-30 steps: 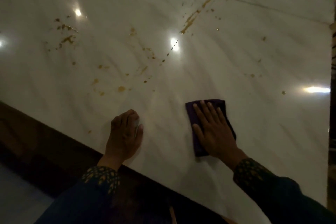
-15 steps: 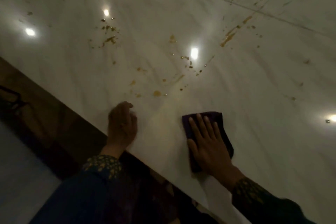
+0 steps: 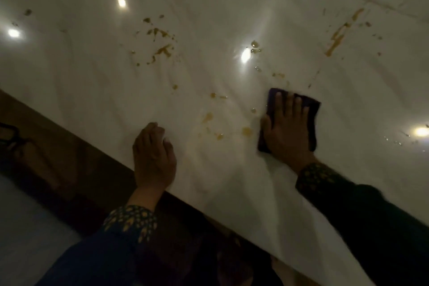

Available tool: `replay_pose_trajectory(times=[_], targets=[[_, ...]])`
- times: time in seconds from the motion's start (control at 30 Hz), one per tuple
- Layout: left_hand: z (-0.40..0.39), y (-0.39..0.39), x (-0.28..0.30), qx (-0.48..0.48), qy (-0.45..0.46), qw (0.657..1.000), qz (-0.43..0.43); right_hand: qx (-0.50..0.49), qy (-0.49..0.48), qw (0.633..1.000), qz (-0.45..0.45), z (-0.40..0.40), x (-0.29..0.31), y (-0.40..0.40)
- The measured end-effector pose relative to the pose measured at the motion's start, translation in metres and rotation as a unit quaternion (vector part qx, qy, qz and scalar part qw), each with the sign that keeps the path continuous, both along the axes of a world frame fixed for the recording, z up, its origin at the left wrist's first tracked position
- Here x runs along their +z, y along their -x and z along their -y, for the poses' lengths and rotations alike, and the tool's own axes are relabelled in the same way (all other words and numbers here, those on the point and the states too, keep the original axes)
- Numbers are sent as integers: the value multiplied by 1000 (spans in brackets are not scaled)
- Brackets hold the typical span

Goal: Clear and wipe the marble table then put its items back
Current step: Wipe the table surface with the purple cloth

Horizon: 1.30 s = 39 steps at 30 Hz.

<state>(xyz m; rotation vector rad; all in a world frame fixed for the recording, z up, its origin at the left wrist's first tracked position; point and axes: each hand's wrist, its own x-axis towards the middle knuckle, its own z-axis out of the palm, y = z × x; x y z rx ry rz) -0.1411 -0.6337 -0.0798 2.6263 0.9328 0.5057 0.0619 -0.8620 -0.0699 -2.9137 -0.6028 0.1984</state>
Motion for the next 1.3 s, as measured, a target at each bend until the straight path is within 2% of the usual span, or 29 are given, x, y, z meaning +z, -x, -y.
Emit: replay_pose_trajectory(times=[0.17,0.3,0.4,0.5,0.57,0.7,0.8,0.87,0.93,1.03,1.1,1.17,1.23,1.3], targets=[[0,2,3,4,24,999,-23,132,-34,990,-40,-67,-2,137],[-4,5,3,-6,28,999,-29,186,-13,982,-24,-41,-4,91],[-3,3,4,-3,25,999,-30,52,7,999,2,-19,-3,24],[-2,1,5,3,27,999,-45,-34,19,999,-23,-36,-1,14],[-2,2,5,0,29,998,-51,-8,-3,1000,-26,-58,1,47],[-2,4,9,-4,29,998,-49,143,-21,988,-56,-79,6,125],[-2,4,9,-9,39,998,-37,193,-14,980,-50,-61,7,117],[-2,4,8,-8,40,999,-33,171,-2,985,-27,-49,3,86],[-1,5,6,-7,30,999,-36,103,6,995,-15,-48,-1,52],[-1,4,4,-3,17,999,-47,41,22,999,-16,-82,-2,30],[-2,3,3,-4,9,999,-54,60,8,998,-21,-112,-1,37],[-4,2,2,-7,-1,998,-67,124,-14,992,-26,-131,1,60],[-6,3,1,-12,-10,997,-79,183,-24,982,-35,-128,1,88],[-11,3,4,-23,-30,995,-89,202,-15,978,-48,-99,3,109]])
